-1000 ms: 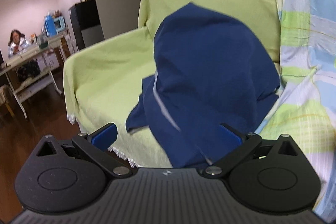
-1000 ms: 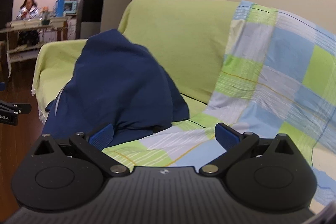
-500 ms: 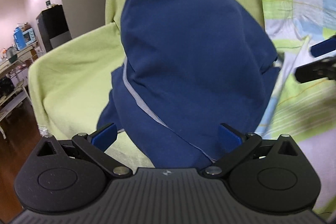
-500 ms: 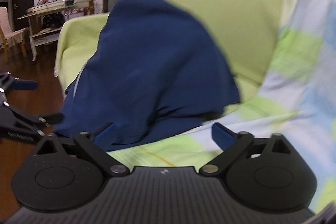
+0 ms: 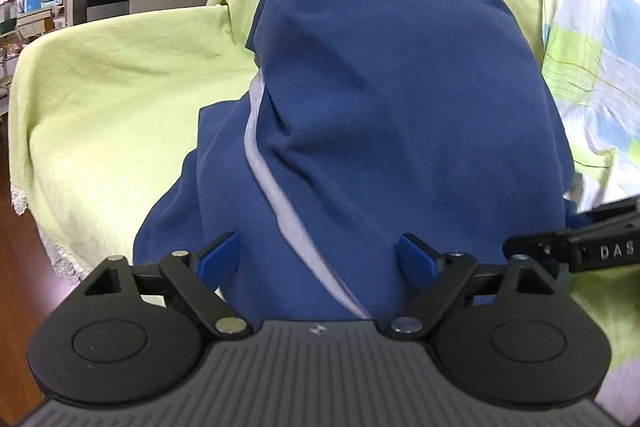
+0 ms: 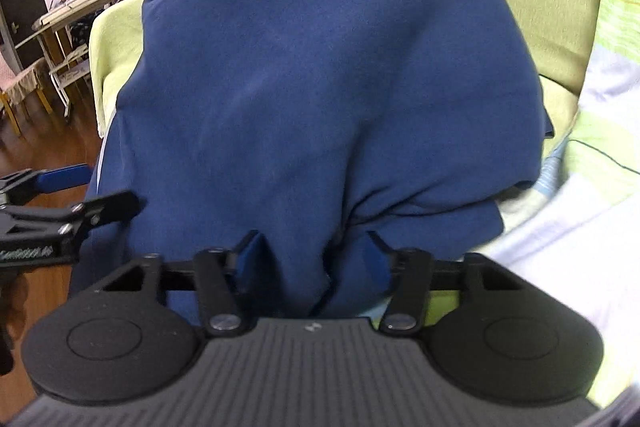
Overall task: Fold clothes
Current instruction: 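Grasp the navy shirt edge with the left gripper while the right gripper grasps another edge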
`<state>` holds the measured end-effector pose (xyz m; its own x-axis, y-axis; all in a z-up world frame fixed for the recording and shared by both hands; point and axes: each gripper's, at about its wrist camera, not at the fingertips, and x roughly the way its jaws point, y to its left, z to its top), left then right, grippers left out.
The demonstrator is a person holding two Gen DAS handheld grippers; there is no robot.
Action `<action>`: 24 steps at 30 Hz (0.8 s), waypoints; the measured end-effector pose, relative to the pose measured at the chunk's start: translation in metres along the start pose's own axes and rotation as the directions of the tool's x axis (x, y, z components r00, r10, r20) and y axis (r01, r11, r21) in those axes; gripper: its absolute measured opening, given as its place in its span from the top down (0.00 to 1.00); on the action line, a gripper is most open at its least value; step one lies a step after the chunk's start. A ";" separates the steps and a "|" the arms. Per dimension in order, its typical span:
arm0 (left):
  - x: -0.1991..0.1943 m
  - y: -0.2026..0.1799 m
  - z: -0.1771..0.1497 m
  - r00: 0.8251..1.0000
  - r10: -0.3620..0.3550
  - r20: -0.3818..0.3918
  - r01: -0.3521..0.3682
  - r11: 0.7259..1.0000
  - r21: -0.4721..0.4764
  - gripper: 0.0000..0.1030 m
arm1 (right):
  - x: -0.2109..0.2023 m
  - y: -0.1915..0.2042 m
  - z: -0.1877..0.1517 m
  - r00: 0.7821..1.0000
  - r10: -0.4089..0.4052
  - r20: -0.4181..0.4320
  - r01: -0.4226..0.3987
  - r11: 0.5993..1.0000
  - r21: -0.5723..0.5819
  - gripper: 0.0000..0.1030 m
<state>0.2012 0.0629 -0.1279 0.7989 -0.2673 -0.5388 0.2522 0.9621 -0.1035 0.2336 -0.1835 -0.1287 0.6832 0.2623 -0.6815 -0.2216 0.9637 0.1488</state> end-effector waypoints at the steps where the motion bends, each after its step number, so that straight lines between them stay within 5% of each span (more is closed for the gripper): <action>1: 0.000 0.000 0.002 1.000 0.006 0.001 -0.006 1.000 0.002 0.23 | 0.003 0.000 0.001 1.000 0.002 -0.002 -0.002 1.000 0.008 0.71; 4: -0.005 -0.007 0.010 0.998 0.045 0.038 -0.046 0.998 0.042 0.26 | 0.012 0.000 0.006 1.000 0.008 -0.010 -0.008 0.999 0.033 0.76; 8: 0.000 -0.009 0.013 1.000 0.011 0.020 -0.012 0.999 0.041 0.28 | 0.021 0.003 0.009 1.000 0.015 -0.017 -0.014 0.998 0.062 0.76; 19: -0.011 -0.012 0.014 0.999 0.007 0.032 -0.009 0.999 0.049 0.67 | 0.024 0.013 0.002 1.000 0.012 0.016 -0.013 0.998 0.063 0.75; 20: -0.009 -0.011 0.015 1.000 0.003 0.022 -0.004 0.999 0.049 0.69 | 0.022 0.012 0.001 1.000 0.012 0.013 -0.013 0.998 0.062 0.73; 22: -0.004 -0.011 0.018 1.000 0.004 0.011 -0.005 0.999 0.053 0.87 | 0.023 0.011 0.000 1.000 0.003 0.004 -0.004 0.998 0.064 0.58; 24: -0.006 -0.012 0.019 1.000 0.002 0.017 -0.003 0.998 0.061 0.91 | 0.023 0.011 0.002 1.000 -0.001 0.016 0.000 0.996 0.084 0.61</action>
<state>0.2035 0.0515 -0.1075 0.8087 -0.2663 -0.5246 0.2827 0.9579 -0.0504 0.2481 -0.1665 -0.1416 0.6944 0.2619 -0.6702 -0.1628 0.9644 0.2083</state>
